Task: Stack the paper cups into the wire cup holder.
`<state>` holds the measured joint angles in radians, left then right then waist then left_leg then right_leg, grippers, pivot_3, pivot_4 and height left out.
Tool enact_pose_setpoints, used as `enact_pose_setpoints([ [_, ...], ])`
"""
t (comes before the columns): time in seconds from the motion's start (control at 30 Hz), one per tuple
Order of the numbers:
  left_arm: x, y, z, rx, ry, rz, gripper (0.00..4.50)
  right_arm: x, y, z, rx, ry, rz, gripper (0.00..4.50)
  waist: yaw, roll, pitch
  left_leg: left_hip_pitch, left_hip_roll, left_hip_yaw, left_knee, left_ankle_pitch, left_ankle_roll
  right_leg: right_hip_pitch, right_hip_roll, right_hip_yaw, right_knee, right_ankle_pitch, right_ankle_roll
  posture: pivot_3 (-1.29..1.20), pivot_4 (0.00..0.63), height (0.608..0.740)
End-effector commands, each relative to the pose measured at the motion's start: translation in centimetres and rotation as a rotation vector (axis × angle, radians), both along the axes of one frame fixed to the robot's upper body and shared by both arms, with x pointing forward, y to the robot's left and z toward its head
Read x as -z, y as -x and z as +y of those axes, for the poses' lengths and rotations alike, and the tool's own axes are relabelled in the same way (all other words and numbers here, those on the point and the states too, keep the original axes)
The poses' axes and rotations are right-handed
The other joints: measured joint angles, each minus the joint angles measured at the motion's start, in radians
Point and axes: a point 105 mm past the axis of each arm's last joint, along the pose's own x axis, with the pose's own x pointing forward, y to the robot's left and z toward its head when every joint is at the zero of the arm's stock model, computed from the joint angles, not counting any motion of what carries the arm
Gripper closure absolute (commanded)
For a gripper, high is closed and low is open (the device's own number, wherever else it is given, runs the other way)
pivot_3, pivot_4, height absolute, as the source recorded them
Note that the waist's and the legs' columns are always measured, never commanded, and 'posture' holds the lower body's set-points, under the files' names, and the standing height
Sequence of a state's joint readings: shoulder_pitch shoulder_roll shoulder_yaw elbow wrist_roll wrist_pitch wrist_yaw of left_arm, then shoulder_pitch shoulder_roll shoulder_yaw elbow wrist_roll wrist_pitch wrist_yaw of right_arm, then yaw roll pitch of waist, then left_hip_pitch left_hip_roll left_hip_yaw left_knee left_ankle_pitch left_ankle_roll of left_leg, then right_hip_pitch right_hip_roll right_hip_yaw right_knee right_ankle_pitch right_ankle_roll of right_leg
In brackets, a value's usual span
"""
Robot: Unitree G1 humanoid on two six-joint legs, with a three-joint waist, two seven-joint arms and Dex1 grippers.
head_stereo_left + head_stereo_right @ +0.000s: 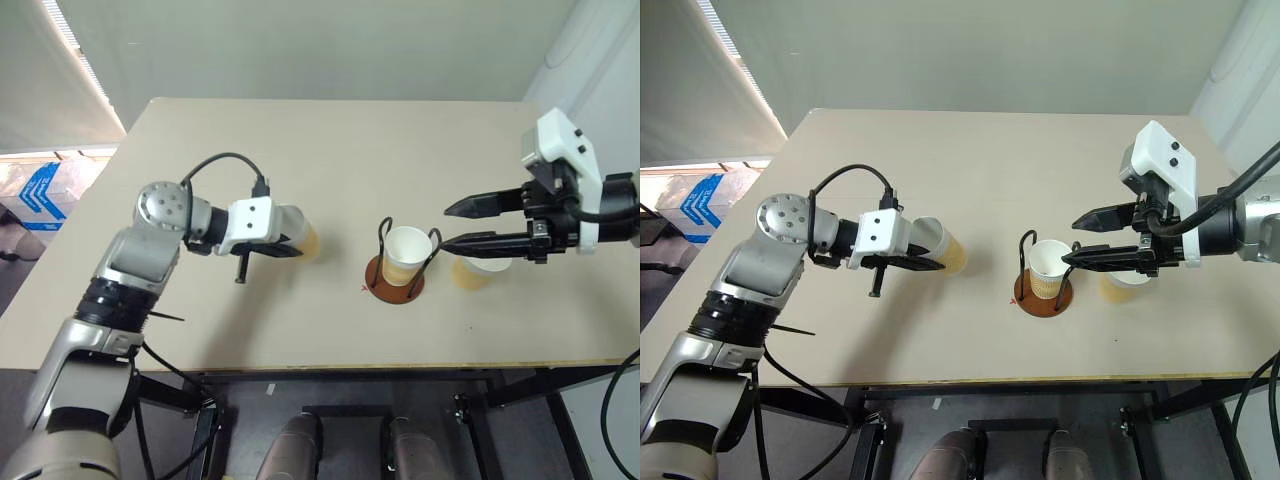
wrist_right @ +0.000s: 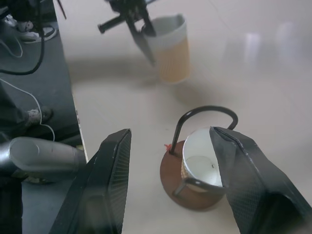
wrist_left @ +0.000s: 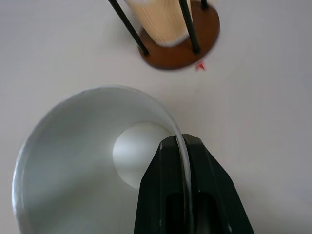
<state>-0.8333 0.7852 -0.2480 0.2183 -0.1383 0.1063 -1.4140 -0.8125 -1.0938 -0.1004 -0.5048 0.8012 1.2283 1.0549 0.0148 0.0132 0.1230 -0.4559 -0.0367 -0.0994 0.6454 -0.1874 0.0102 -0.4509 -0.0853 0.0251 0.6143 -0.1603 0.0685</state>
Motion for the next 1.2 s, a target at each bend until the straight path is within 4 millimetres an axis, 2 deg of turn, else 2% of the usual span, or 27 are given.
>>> enact_pose_setpoints([
  [0.03, -4.5, 0.2, -1.1, 0.046, 0.091, -0.042, 4.42, -1.2, 0.8, -0.2, 0.012, 0.002, -0.065, 1.78, 0.001, 0.000, 0.000, -0.001, 0.000, 0.000, 0.000, 0.000, 0.000, 0.000, 0.000, 0.000, 0.000, 0.000, 0.000, 0.00, 0.150, 0.740],
  [0.17, -7.2, 0.6, -2.6, 0.096, 0.158, -0.026, 4.42, -0.6, 1.5, -0.6, 0.032, 0.008, -0.046, 1.78, 0.005, 0.000, 0.000, -0.002, -0.001, 0.000, 0.001, 0.000, 0.002, 0.000, 0.000, 0.001, -0.003, 0.001, 0.002, 0.00, 0.150, 0.740],
  [0.37, -8.9, 0.6, -4.4, 0.147, 0.200, -0.057, 4.42, 0.7, 2.6, -1.7, 0.074, 0.082, -0.016, 1.78, 0.007, 0.000, 0.000, -0.003, -0.002, 0.002, 0.002, -0.001, 0.003, 0.000, -0.002, 0.001, -0.003, -0.001, 0.007, 0.00, 0.150, 0.740],
  [0.5, -9.9, 1.0, -5.9, 0.201, 0.233, -0.046, 4.42, 0.6, 2.6, -1.8, 0.096, 0.065, -0.027, 1.78, 0.008, 0.000, 0.000, -0.005, -0.003, 0.003, 0.003, -0.001, 0.003, 0.001, -0.003, 0.002, -0.004, -0.002, 0.012, 0.00, 0.150, 0.740],
  [0.7, -10.7, 1.8, -7.6, 0.292, 0.235, -0.029, 4.42, 1.6, 3.2, -1.6, 0.094, 0.063, -0.003, 1.78, 0.008, 0.000, 0.000, -0.005, -0.003, 0.005, 0.005, -0.004, 0.008, 0.001, -0.004, 0.004, -0.005, 0.002, 0.024, 0.00, 0.150, 0.740],
  [0.93, -10.6, 1.7, -9.6, 0.370, 0.206, -0.035, 4.42, 1.7, 3.7, -1.9, 0.114, 0.058, 0.001, 1.78, 0.012, 0.000, 0.000, -0.005, -0.004, 0.005, 0.011, -0.006, 0.010, 0.005, -0.004, 0.004, -0.005, 0.001, 0.026, 0.00, 0.150, 0.740],
  [1.07, -10.1, 2.1, -11.6, 0.451, 0.183, -0.023, 4.42, 1.7, 3.7, -2.1, 0.130, 0.050, -0.003, 1.78, 0.013, 0.000, 0.000, -0.007, -0.003, 0.005, 0.018, -0.008, 0.010, 0.006, -0.004, 0.004, -0.005, 0.001, 0.027, 0.00, 0.150, 0.740],
  [1.2, -9.5, 1.7, -12.3, 0.474, 0.162, -0.036, 4.42, 1.8, 3.9, -2.1, 0.136, 0.046, -0.004, 1.78, 0.013, 0.000, 0.000, -0.008, -0.004, 0.006, 0.020, -0.009, 0.011, 0.006, -0.004, 0.005, -0.006, 0.001, 0.027, 0.00, 0.150, 0.740],
])
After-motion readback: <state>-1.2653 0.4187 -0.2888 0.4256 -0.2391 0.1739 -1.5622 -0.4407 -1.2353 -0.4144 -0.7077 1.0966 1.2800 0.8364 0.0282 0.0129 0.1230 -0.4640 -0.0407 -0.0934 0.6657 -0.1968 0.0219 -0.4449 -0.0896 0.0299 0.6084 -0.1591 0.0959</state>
